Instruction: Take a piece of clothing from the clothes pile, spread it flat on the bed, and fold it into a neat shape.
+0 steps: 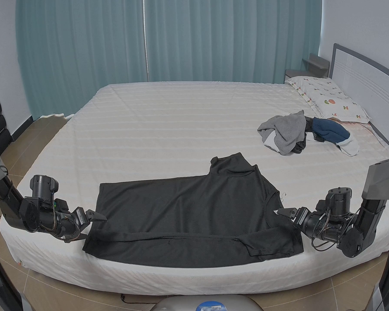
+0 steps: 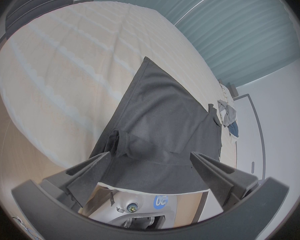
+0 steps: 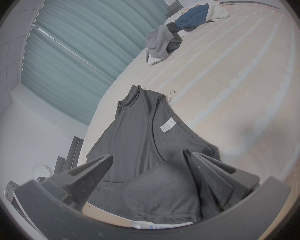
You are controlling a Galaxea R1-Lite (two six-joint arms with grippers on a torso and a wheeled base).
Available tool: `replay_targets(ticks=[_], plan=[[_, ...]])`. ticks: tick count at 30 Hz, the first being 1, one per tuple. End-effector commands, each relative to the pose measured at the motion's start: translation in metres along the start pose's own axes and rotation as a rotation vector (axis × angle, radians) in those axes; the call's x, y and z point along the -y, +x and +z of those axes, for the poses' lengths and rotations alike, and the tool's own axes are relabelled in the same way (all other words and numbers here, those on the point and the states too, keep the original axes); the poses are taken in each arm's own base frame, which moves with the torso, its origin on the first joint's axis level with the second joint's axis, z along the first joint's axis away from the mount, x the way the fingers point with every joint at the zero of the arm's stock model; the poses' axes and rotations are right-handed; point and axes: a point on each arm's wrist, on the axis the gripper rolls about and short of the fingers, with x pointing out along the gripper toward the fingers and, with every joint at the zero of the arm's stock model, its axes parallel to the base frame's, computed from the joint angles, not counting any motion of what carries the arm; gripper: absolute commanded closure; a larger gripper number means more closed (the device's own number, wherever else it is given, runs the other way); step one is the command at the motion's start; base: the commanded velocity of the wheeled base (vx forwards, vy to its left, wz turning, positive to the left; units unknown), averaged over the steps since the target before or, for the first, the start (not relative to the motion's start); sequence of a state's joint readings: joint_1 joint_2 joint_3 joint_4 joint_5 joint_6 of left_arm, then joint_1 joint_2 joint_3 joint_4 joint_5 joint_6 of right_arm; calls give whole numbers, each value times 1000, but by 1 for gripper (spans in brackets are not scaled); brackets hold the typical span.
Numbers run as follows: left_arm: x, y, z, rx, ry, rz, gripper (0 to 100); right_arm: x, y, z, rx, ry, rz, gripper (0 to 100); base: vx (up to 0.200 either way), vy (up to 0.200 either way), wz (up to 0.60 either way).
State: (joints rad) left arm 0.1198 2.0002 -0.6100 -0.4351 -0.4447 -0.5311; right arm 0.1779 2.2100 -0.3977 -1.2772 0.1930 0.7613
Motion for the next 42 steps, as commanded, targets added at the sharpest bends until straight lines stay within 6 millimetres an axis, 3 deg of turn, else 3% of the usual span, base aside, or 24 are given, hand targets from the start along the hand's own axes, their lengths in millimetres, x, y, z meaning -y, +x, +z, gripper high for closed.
replay_targets(ticks=[1,4,9,13,18,23,33,42], plan=[[-5,8,-2,-27,-13,14,0,1,1,1,4,13,3,0,0,0,0],[1,8,-5,-37,-9,8,0,-2,-3,2,9,61,12,0,0,0,0],[27,-2,-11,-18,-69,-48,0,-1,-7,0,2,149,4,0,0,0,0],[38,8,-21,-59,-45,-49,0,-4,-10,1,5,175,11,0,0,0,0],[32,29,-27,-65,-41,51,0,-5,-11,-4,-11,176,9,0,0,0,0],[32,37,-29,-71,-34,74,0,-3,-9,-5,-16,177,2,0,0,0,0],[33,61,-4,15,-42,121,0,-2,-12,-6,-19,180,-5,0,0,0,0],[41,66,43,166,-188,67,0,1,-11,-8,-28,188,-13,0,0,0,0]])
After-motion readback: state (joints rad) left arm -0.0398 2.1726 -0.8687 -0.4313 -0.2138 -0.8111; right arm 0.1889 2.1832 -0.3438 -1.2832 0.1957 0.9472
